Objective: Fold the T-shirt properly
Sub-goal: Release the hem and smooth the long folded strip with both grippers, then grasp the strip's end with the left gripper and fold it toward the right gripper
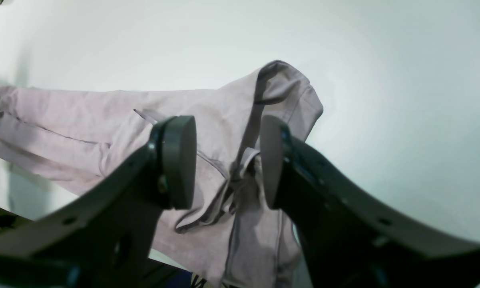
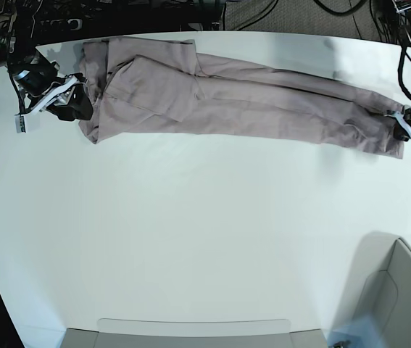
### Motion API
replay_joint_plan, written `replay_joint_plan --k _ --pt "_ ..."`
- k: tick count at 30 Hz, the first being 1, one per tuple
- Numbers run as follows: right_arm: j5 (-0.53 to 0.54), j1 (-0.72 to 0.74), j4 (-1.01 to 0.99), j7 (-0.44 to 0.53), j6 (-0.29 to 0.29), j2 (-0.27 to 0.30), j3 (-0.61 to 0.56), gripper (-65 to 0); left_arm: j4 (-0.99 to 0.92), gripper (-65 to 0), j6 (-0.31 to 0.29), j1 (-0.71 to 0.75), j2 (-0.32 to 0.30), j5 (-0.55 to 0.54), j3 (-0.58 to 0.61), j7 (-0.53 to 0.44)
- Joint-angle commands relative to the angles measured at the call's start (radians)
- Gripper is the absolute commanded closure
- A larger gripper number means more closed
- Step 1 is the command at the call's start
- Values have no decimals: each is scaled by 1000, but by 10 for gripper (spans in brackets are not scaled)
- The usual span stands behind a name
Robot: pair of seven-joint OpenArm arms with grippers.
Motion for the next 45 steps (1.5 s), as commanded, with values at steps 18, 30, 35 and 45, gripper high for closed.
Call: replay_joint_plan --k 18,30,35,45 --pt "19 16 16 19 6 -9 7 -262 474 0 9 92 287 -7 144 81" --pt "19 10 16 22 6 -8 12 -262 458 0 143 103 392 -1 334 71" --pt "19 10 16 22 6 -8 13 -265 475 -204 176 108 387 -4 399 36" --pt "25 16 13 23 6 -40 90 -265 467 -171 159 101 389 -103 391 12"
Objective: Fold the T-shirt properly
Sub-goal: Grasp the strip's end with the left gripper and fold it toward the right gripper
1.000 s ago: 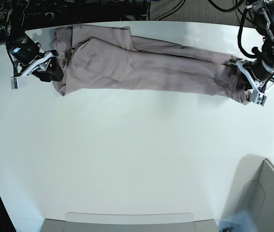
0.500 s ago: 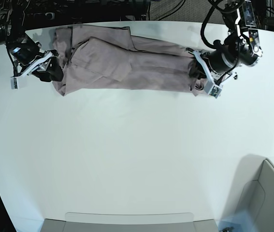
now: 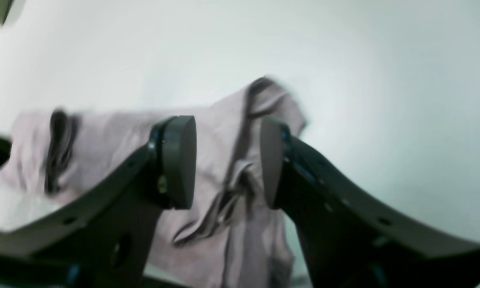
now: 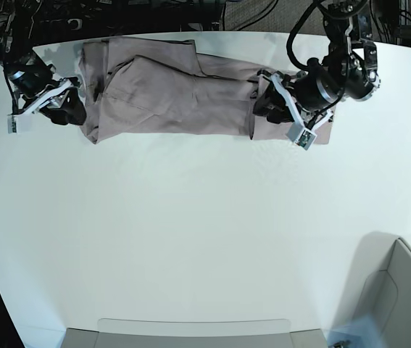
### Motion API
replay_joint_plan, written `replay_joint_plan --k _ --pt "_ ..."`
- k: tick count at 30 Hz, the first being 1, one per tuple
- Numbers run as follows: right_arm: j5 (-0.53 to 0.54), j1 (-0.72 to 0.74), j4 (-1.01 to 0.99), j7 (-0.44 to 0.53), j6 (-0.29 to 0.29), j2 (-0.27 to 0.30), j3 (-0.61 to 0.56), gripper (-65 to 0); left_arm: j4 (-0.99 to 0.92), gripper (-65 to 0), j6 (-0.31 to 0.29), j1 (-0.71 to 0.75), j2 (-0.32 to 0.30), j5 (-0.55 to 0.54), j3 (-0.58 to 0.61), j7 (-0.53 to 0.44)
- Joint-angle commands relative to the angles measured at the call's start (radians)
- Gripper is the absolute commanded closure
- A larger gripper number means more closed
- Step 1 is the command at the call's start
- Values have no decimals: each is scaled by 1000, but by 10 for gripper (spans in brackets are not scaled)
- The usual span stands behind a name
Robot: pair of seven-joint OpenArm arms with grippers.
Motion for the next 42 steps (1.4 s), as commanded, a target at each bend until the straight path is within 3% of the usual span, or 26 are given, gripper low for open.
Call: replay_joint_plan --k 1,4,9,15,20,26,31,33,38,42 --pt "15 0 9 15 6 2 32 -265 13 -149 1 -3 -8 -13 -39 -20" --pt "16 -4 -72 13 46 -6 67 -263 13 -93 1 0 -6 -15 -111 -20" --pt "134 3 -322 12 204 4 69 -263 13 -4 1 0 -12 -15 -154 -15" --pt "159 46 -479 10 216 -6 50 -262 13 0 0 0 -9 -15 -152 -15" --pt "167 60 -502 10 216 -1 -65 -262 13 0 0 0 -9 -15 -151 -15" --pt "271 62 -490 12 216 -7 -169 -262 13 0 0 2 -11 -15 -151 -11" --pt "214 135 -490 15 216 -45 -255 -259 15 0 0 19 -11 -15 -152 -11" --pt "174 167 -490 15 216 -58 -281 -232 16 0 0 20 -11 -15 -152 -9" --pt "110 218 -490 15 208 -78 -310 -2 22 0 0 37 -12 -15 -154 -9" --pt "50 253 -488 16 208 -61 -292 0 38 0 0 66 -14 -15 -165 -9"
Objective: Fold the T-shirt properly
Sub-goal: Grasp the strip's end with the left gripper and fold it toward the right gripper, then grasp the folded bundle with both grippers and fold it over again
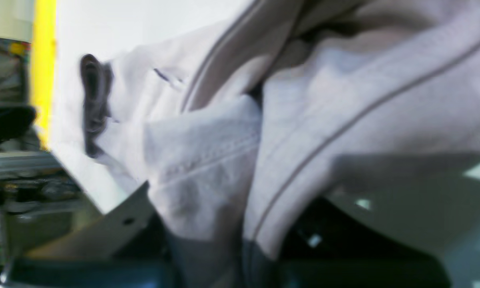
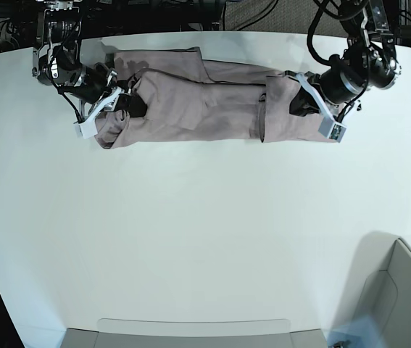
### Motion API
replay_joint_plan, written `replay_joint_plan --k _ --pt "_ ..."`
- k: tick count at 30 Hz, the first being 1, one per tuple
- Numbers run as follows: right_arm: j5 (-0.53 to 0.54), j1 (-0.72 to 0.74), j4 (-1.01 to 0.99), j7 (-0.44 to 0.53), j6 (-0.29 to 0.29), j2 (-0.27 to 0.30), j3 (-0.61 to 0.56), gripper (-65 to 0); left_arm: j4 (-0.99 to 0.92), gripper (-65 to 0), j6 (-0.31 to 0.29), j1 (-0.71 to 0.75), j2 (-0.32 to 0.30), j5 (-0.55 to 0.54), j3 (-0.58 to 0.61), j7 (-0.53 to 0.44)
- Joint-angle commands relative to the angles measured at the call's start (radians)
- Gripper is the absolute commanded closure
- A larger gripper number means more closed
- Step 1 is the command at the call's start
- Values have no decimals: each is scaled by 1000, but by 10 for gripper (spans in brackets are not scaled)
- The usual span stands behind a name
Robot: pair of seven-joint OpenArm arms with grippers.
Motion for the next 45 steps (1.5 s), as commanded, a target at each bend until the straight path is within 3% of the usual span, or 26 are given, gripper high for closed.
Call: replay_joint_plan --k 1,4,8,13,15,18,22,27,31,36,37,41,43,45 --pt "9 24 18 23 9 25 37 0 20 0 -2 -1 -11 -14 -25 -19" --pt "-42 68 23 21 -10 38 98 0 20 0 -2 5 -11 -14 -66 -17" --pt "-169 125 144 17 -140 73 79 0 20 0 -2 15 -11 -14 -118 -14" --pt "-358 199 348 11 -300 75 -135 0 20 0 -2 38 -11 -14 -223 52" --pt "-447 239 391 -25 -330 62 -260 0 20 0 -2 39 -11 -14 -267 74" --pt "-600 272 393 -32 -330 33 -430 0 17 0 -2 41 -11 -14 -327 90" --pt "-870 294 388 -29 -330 -70 -674 0 14 0 -3 62 -11 -10 -439 101" --pt "-1136 298 308 -28 -332 -177 -864 0 14 0 -3 70 -32 -14 -474 101" --pt "-1233 304 248 -28 -332 -232 -944 0 12 0 -3 70 -32 -14 -474 101" --pt "-1243 331 149 -26 -332 -258 -993 0 12 0 -3 70 -32 -14 -476 98" --pt "-1240 334 138 -26 -332 -258 -1018 -24 12 0 -3 70 -32 -14 -476 98" --pt "-1240 326 155 6 -335 -257 -1110 -250 12 0 -3 65 -31 -14 -476 97" --pt "-1239 324 159 8 -335 -258 -1160 -316 12 0 -3 65 -31 -10 -476 97" --pt "-1239 326 159 8 -332 -258 -1211 -338 11 0 -2 64 -31 -10 -476 97"
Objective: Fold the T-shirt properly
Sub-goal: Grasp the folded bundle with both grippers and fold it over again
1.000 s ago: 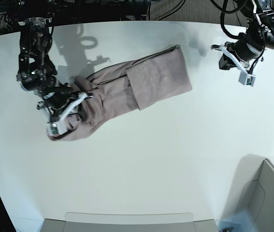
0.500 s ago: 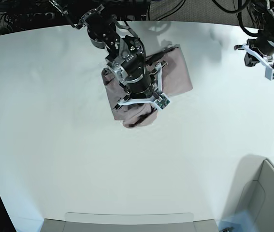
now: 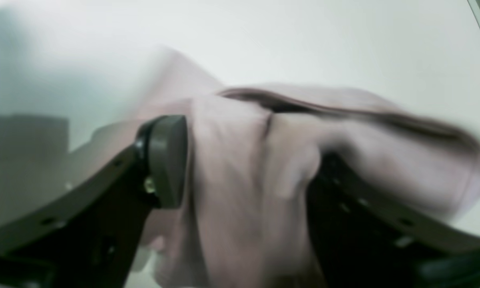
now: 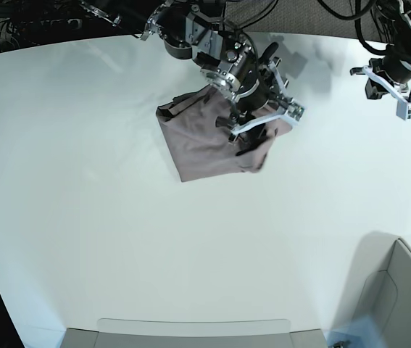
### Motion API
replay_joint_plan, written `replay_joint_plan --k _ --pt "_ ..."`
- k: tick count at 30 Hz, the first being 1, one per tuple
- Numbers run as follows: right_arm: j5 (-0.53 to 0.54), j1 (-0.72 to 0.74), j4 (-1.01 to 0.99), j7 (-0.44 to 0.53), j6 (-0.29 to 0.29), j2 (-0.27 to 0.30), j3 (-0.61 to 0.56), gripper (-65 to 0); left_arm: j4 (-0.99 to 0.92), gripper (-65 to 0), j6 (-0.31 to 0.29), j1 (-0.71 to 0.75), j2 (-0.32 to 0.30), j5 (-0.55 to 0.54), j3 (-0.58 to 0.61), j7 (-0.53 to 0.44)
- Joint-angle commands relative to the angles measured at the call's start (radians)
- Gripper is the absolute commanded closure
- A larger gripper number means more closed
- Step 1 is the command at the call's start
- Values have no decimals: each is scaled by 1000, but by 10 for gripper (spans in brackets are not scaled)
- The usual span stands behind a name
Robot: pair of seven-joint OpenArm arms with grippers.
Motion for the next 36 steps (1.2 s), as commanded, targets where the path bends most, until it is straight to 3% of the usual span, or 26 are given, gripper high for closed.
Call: replay_joint_plan --k 1,6,9,13,17,19,22,24,28,32,36 --pt "-10 14 20 19 -5 -11 -20 -337 12 0 2 -3 -12 -5 -7 -12" --pt "-10 21 29 23 -5 -13 -138 -337 -21 0 5 -3 -12 -5 -18 -17" --pt "-10 21 91 87 -10 -8 -139 -336 -54 0 6 -3 -12 -4 -18 -18" --pt "-10 24 150 139 -11 -5 8 -330 -60 0 5 -5 -11 -10 -14 -51" --pt "-5 70 146 142 -11 23 184 -240 -34 0 -3 -6 -11 -14 22 -120" --pt "36 96 134 145 -11 59 249 -169 -8 0 -3 -6 -14 -14 100 -159" --pt "186 147 91 147 -4 125 375 -54 38 0 -3 -6 -17 -14 263 -229" --pt "288 192 46 142 -2 158 433 -13 45 0 -3 -6 -19 -13 353 -262" --pt "418 274 -61 142 -2 237 456 -11 46 0 -3 -6 -63 -10 508 -350" --pt "446 334 -195 148 0 270 454 -15 48 0 -3 -8 -127 -7 689 -408" --pt "444 357 -279 150 107 279 453 -15 43 0 -2 -84 -198 2 876 -397"
